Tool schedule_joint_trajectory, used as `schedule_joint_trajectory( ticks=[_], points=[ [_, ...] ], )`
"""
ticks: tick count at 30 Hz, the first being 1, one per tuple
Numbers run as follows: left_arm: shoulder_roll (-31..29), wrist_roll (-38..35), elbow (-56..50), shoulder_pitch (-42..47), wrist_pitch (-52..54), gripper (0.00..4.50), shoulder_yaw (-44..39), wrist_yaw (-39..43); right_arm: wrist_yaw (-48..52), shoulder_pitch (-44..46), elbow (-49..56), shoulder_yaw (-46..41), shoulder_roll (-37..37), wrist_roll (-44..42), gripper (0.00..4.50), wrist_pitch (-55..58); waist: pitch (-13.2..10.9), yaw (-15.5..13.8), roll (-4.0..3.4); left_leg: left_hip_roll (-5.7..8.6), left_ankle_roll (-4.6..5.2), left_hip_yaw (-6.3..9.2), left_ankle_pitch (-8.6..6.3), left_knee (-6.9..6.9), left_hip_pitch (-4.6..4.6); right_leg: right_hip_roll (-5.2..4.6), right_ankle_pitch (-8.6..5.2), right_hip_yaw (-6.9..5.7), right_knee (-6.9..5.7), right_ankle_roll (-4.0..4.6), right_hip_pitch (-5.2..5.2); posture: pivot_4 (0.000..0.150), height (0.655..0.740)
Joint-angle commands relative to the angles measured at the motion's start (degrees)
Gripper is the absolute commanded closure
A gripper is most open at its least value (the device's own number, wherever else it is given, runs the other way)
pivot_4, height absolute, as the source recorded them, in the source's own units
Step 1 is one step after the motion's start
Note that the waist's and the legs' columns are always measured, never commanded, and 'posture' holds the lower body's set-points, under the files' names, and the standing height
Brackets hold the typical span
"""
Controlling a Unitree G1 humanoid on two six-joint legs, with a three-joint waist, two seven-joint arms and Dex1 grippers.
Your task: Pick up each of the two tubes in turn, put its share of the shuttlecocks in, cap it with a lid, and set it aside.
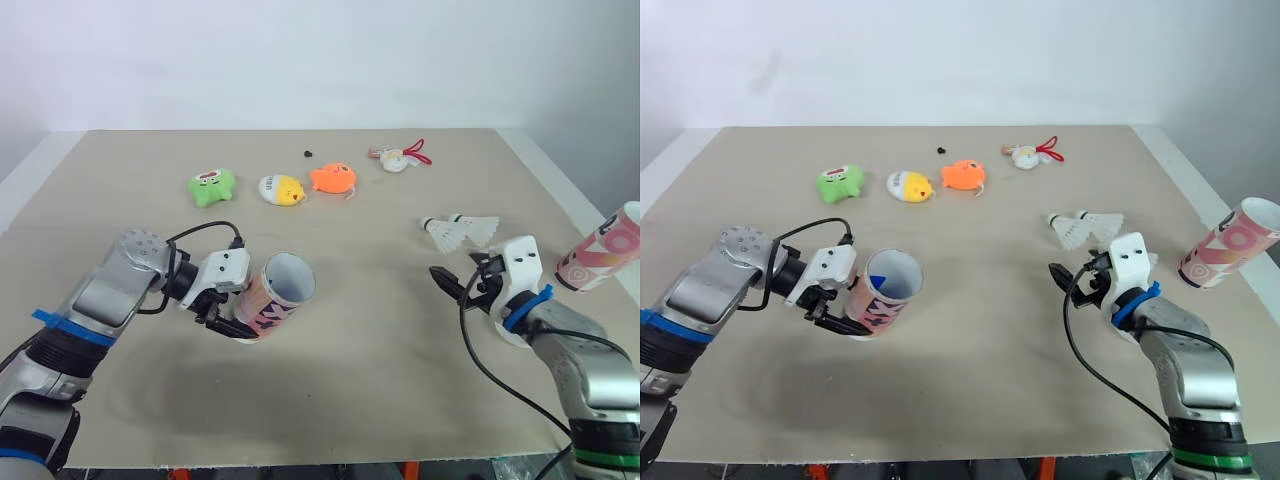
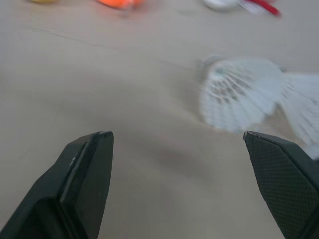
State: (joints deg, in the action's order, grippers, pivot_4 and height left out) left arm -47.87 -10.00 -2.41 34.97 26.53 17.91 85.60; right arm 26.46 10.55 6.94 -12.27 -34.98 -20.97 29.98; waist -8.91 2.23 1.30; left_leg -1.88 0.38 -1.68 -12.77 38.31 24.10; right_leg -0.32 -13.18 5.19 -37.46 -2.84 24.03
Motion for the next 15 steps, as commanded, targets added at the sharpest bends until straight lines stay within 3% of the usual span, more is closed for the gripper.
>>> schedule_joint_trajectory(
  ticks=[1, 9, 15],
  points=[
    [-3.2, 1.4, 0.7, -0.9, 0.8, 1.26, 0.4, 1.0, 0.2, 2.7, -1.7, 1.3, 1.2, 1.4, 0.00, -2.2, 0.0, 0.3, 0.00, 0.00, 0.01, 0.01, 0.00, -0.04, 0.00, 0.01, 0.01, -0.01, -0.02, -0.02, 0.01, 0.150, 0.7400],
    [-4.8, 3.0, 3.7, -0.4, -0.4, 1.26, 1.3, 0.5, -1.1, 8.5, -9.1, 3.1, 5.0, 4.4, 0.00, -5.2, 0.0, 0.7, 0.00, -0.20, 0.01, -0.01, -0.01, -0.10, -0.24, 0.28, -0.09, 0.03, -0.58, 0.16, 0.15, 0.150, 0.7400],
    [-4.7, 2.6, 3.2, -1.0, 0.0, 1.26, 1.2, 0.3, -2.1, 13.7, -16.0, 3.9, 7.5, 6.7, 0.00, -8.0, 0.0, 0.8, 0.01, -0.34, 0.15, -0.12, 0.08, -0.37, -0.92, 0.66, -0.14, 0.42, -0.74, 0.66, -0.08, 0.150, 0.7400]
  ],
)
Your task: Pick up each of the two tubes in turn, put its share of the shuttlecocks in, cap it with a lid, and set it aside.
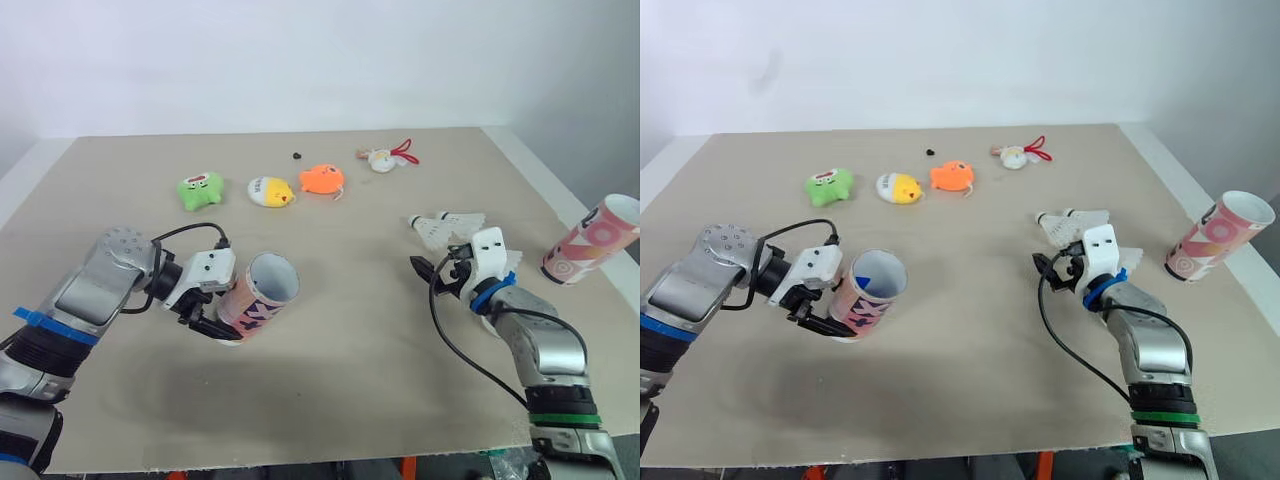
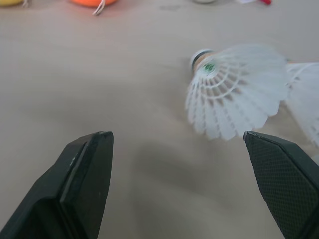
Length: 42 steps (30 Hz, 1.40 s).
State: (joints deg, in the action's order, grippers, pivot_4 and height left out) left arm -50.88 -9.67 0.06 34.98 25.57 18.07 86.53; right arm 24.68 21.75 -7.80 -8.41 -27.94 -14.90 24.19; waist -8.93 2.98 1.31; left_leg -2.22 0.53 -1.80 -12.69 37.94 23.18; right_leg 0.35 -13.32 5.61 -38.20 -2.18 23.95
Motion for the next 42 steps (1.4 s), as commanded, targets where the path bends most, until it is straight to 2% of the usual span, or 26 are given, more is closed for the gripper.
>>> schedule_joint_trajectory(
  ticks=[1, 9, 13, 19, 24, 26, 29, 30, 34, 39, 42],
  points=[
    [-1.7, 2.3, 0.7, -1.1, 1.0, 1.26, 0.9, -0.7, -0.2, 3.4, -2.3, 0.2, 0.8, 1.0, 0.00, -2.7, 0.0, 0.0, 0.00, -0.02, 0.02, 0.00, 0.01, -0.01, -0.01, 0.04, 0.02, 0.03, 0.00, 0.01, 0.00, 0.150, 0.7400],
    [2.8, -4.1, -2.3, -0.6, 2.4, 1.26, -5.0, -3.9, 1.9, 7.5, -7.1, 1.6, 1.5, 2.1, 0.00, -4.5, 0.0, -0.2, 0.06, -0.18, 0.02, -0.25, 0.02, -0.06, 0.12, 0.11, 0.04, 0.19, 0.01, -0.01, 0.16, 0.150, 0.7400],
    [1.0, -4.4, -3.8, -2.1, 3.4, 1.26, -4.6, -3.2, 2.5, 8.4, -8.6, 2.1, 1.8, 2.7, 0.00, -5.2, -0.1, -0.2, 0.11, -0.19, 0.02, -0.41, -0.03, -0.12, 0.24, 0.11, 0.10, 0.35, 0.04, -0.29, 0.34, 0.150, 0.7400],
    [-3.5, -2.0, -3.8, -4.2, 3.1, 1.26, -1.6, -0.9, 2.5, 11.9, -14.3, 2.7, 2.6, 4.5, 0.00, -7.6, -0.1, 0.2, 0.14, -0.26, 0.03, -0.52, -0.06, -0.46, 0.13, 0.23, 0.00, 0.48, 0.05, -0.13, 0.46, 0.150, 0.7400],
    [-4.3, -1.0, -2.3, -3.4, 2.2, 1.26, -1.2, -0.6, 1.8, 14.0, -18.5, 3.1, 3.4, 5.7, 0.00, -9.8, -0.1, 0.4, 0.14, -0.38, 0.03, -0.51, -0.06, -0.52, 0.05, 0.36, -0.01, 0.44, 0.03, 0.02, 0.46, 0.150, 0.7400],
    [-4.2, -0.9, -2.1, -3.2, 2.0, 1.32, -1.1, -0.6, 1.4, 14.6, -19.9, 3.2, 3.8, 6.3, 0.56, -10.7, -0.1, 0.7, 0.14, -0.39, 0.03, -0.51, -0.06, -0.52, 0.05, 0.37, -0.01, 0.43, 0.03, 0.03, 0.46, 0.150, 0.7400],
    [-3.8, -0.7, -2.2, -3.2, 2.1, 1.32, -1.0, -0.7, 1.6, 15.1, -21.1, 3.4, 4.4, 6.7, 1.78, -11.6, -0.1, 1.2, 0.13, -0.39, 0.03, -0.52, -0.06, -0.53, 0.05, 0.36, -0.01, 0.44, 0.03, 0.02, 0.45, 0.150, 0.7400],
    [-3.6, -0.8, -2.4, -3.3, 2.1, 1.32, -1.0, -0.8, 1.8, 15.2, -21.3, 3.4, 4.6, 6.6, 2.42, -11.9, -0.1, 1.3, 0.13, -0.39, 0.03, -0.51, -0.06, -0.53, 0.05, 0.36, -0.01, 0.44, 0.03, 0.02, 0.44, 0.150, 0.7400],
    [-3.2, -1.1, -2.9, -3.5, 2.5, 1.32, -1.1, -1.0, 2.9, 15.3, -21.3, 3.5, 5.0, 6.5, 4.44, -12.5, -0.1, 1.3, 0.13, -0.38, 0.03, -0.51, -0.06, -0.52, 0.04, 0.36, 0.01, 0.45, 0.03, -0.01, 0.44, 0.150, 0.7400],
    [-2.8, -1.4, -3.6, -3.9, 3.1, 1.32, -1.3, -1.7, 4.2, 15.3, -20.1, 3.7, 5.1, 6.3, 4.48, -12.6, -0.1, 1.4, 0.13, -0.38, 0.03, -0.51, -0.06, -0.52, 0.04, 0.35, 0.01, 0.45, 0.03, -0.01, 0.43, 0.150, 0.7400],
    [-2.8, -1.5, -3.9, -4.0, 3.3, 1.32, -1.2, -1.8, 7.1, 14.1, -15.0, 3.4, 5.3, 4.1, 4.48, -12.0, -0.1, 1.3, 0.13, -0.37, 0.03, -0.52, -0.06, -0.52, 0.04, 0.34, 0.02, 0.47, 0.03, -0.02, 0.43, 0.150, 0.7400]
  ],
)
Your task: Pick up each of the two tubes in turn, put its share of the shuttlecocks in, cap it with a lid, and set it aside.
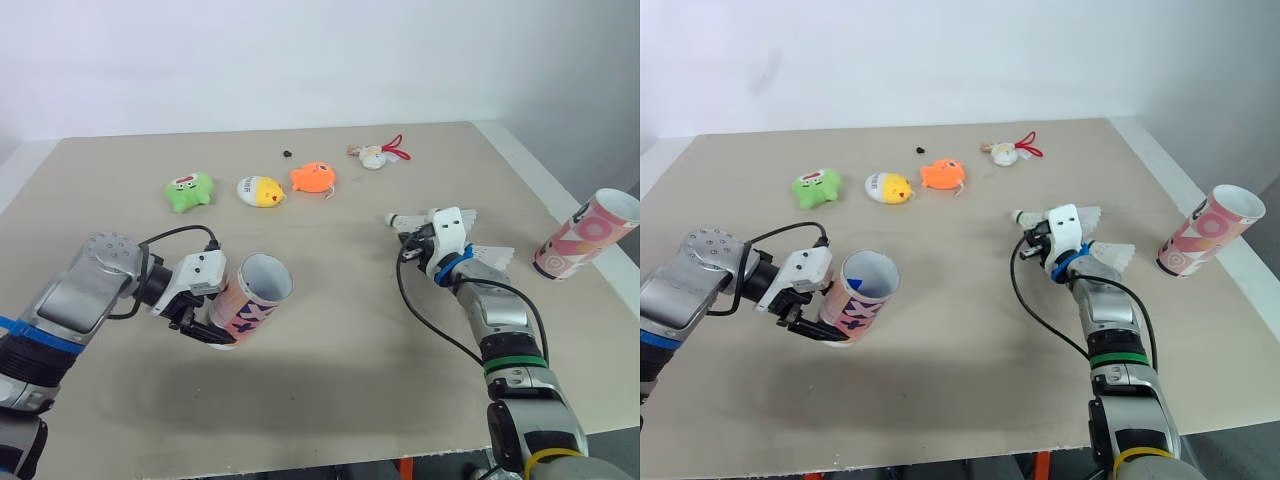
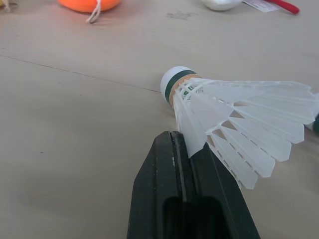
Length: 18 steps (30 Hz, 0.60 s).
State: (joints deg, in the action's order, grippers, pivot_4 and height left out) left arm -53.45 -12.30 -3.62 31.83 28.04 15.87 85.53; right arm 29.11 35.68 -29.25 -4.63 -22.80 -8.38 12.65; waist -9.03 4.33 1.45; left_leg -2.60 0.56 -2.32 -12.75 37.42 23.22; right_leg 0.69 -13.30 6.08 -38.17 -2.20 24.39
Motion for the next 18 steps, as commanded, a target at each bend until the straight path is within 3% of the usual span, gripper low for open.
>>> schedule_joint_trajectory(
  ticks=[1, 4, 11, 14, 18],
  points=[
    [-0.2, 1.2, -0.2, -0.9, 0.9, 1.32, 1.0, -0.9, 4.7, -0.7, 9.4, -0.3, 0.0, -3.9, 4.48, 0.4, 0.0, 0.0, 0.00, 0.00, 0.00, 0.00, 0.00, 0.00, 0.00, 0.00, 0.00, 0.00, 0.00, 0.00, 0.00, 0.150, 0.7400],
    [-0.1, 1.1, -0.4, -0.8, 1.1, 1.32, 1.0, -0.9, 12.0, -4.4, 22.0, 0.0, -3.1, -9.1, 4.48, 4.9, 0.0, -0.2, 0.00, 0.00, 0.00, 0.03, 0.00, 0.00, 0.02, 0.00, -0.01, -0.03, 0.00, -0.01, 0.00, 0.150, 0.7400],
    [0.2, 1.3, 0.0, -0.5, 1.2, 1.32, 1.3, -0.7, 31.1, -11.5, 53.7, 1.1, -20.6, -25.7, 4.48, 19.3, -0.1, -0.6, -0.09, 0.03, -0.02, 0.11, -0.07, 0.01, 0.05, -0.08, -0.16, -0.13, 0.02, -0.05, -0.06, 0.150, 0.7400],
    [0.8, 1.6, 0.5, 0.1, 1.1, 1.32, 1.7, -0.5, 33.2, -9.0, 58.4, 5.4, -22.8, -25.8, 4.48, 20.3, 0.0, -0.5, -0.07, -0.03, -0.02, 0.10, -0.07, 0.01, -0.15, -0.01, -0.21, -0.13, 0.01, 0.17, -0.13, 0.150, 0.7400],
    [2.1, 2.1, 1.3, 1.5, 1.1, 1.32, 2.3, -0.3, 34.5, 0.1, 55.8, 13.7, -21.1, -19.8, 4.48, 18.1, 0.0, -0.6, -0.07, -0.03, -0.03, 0.08, -0.02, 0.12, -0.16, -0.02, -0.14, -0.12, -0.01, 0.26, -0.10, 0.150, 0.7400]
  ],
)
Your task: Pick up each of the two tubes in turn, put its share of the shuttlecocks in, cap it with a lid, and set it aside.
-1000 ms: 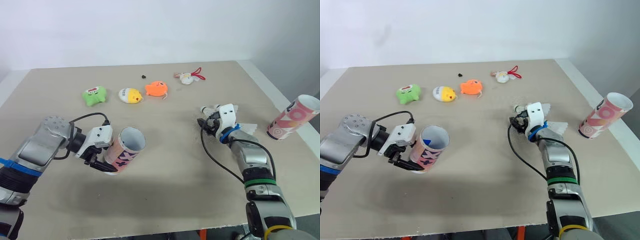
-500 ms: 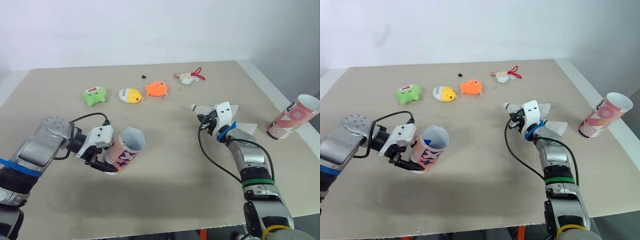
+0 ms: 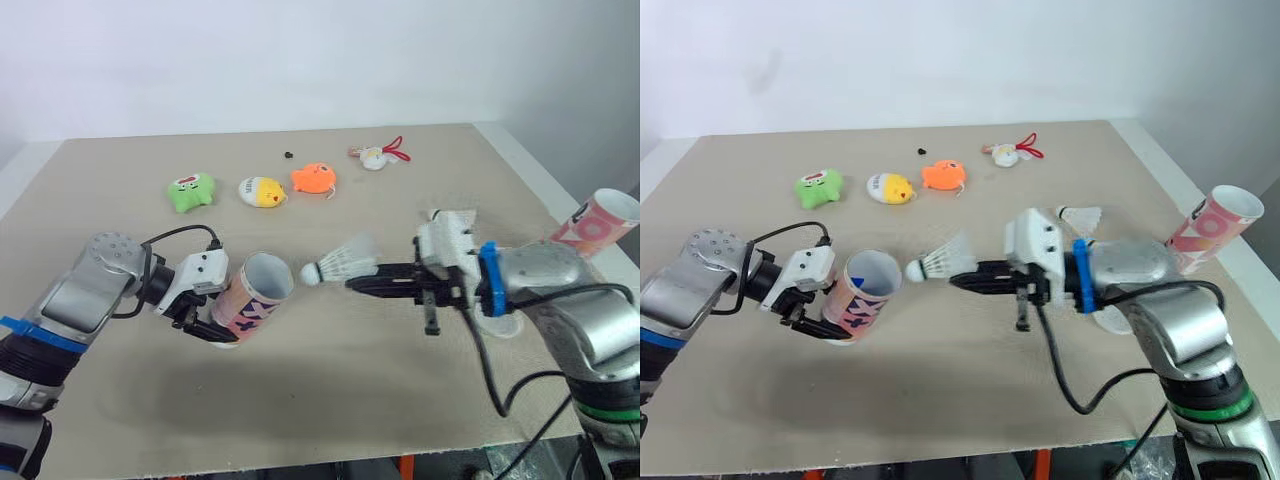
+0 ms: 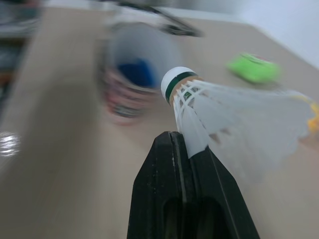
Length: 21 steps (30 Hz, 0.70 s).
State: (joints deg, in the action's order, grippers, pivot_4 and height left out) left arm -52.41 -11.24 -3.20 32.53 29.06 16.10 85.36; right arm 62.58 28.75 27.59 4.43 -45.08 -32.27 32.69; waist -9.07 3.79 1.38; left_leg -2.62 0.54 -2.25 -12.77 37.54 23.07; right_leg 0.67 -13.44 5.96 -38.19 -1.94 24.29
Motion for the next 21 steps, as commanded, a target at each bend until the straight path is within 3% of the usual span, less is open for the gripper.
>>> schedule_joint_trajectory(
  ticks=[1, 12, 14, 16, 18, 19, 20, 21],
  points=[
    [1.3, 1.1, 1.0, 1.1, 0.0, 1.32, 2.2, -0.1, 1.5, 9.4, -2.3, 6.4, 1.9, 5.3, 4.48, -2.2, 0.0, 0.0, 0.00, 0.03, -0.01, -0.03, 0.02, 0.02, 0.02, -0.02, 0.03, 0.05, 0.01, -0.03, 0.01, 0.150, 0.7400],
    [1.8, 1.2, 0.9, 1.2, 0.4, 1.32, 2.1, -0.5, 8.9, 21.1, -9.3, 15.4, 7.3, 10.0, 4.48, -5.1, 0.0, -1.4, 0.04, 0.07, -0.01, -0.04, -0.05, 0.00, 0.31, -0.09, -0.20, 0.03, 0.04, -0.02, 0.15, 0.150, 0.7400],
    [1.7, 1.1, 0.7, 1.0, 0.6, 1.32, 2.0, -0.6, 9.6, 22.3, -10.6, 15.7, 8.5, 9.7, 3.77, -4.8, 0.0, -1.4, 0.04, 0.06, -0.01, -0.02, -0.05, 0.01, 0.29, -0.08, -0.18, -0.01, 0.03, 0.01, 0.13, 0.150, 0.7400],
    [1.7, 1.0, 0.5, 0.8, 0.6, 1.32, 1.9, -0.7, 10.0, 23.0, -11.4, 15.0, 9.7, 8.9, 3.36, -4.4, 0.0, -1.4, 0.04, 0.06, -0.02, -0.03, -0.05, 0.01, 0.28, -0.08, -0.15, 0.00, 0.02, 0.02, 0.13, 0.150, 0.7400],
    [1.6, 1.0, 0.4, 0.7, 0.7, 1.32, 1.8, -0.8, 10.3, 23.2, -11.2, 13.5, 10.2, 7.0, 2.44, -3.1, 0.0, -1.4, 0.05, 0.05, -0.02, -0.01, -0.04, 0.02, 0.27, -0.08, -0.14, -0.03, 0.01, 0.03, 0.12, 0.150, 0.7400],
    [1.6, 0.9, 0.4, 0.7, 0.7, 1.32, 1.8, -0.8, 10.9, 23.1, -10.7, 12.4, 10.1, 5.0, 2.44, -1.6, 0.0, -1.4, 0.05, 0.05, -0.02, 0.01, -0.04, 0.03, 0.27, -0.08, -0.14, -0.05, 0.01, 0.03, 0.10, 0.150, 0.7400],
    [1.7, 0.9, 0.5, 0.8, 0.7, 1.32, 1.9, -0.8, 11.5, 22.8, -10.3, 11.0, 9.8, 2.7, 1.93, 0.0, 0.0, -1.4, 0.05, 0.05, -0.02, 0.01, -0.04, 0.03, 0.27, -0.08, -0.14, -0.05, 0.01, 0.03, 0.10, 0.150, 0.7400],
    [1.8, 0.9, 0.6, 0.9, 0.6, 1.32, 2.0, -0.8, 12.1, 22.5, -9.9, 9.7, 9.2, 0.9, 1.93, 1.0, 0.0, -1.4, 0.05, 0.05, -0.02, 0.00, -0.04, 0.03, 0.28, -0.09, -0.15, -0.04, 0.01, 0.03, 0.11, 0.150, 0.7400]
  ],
)
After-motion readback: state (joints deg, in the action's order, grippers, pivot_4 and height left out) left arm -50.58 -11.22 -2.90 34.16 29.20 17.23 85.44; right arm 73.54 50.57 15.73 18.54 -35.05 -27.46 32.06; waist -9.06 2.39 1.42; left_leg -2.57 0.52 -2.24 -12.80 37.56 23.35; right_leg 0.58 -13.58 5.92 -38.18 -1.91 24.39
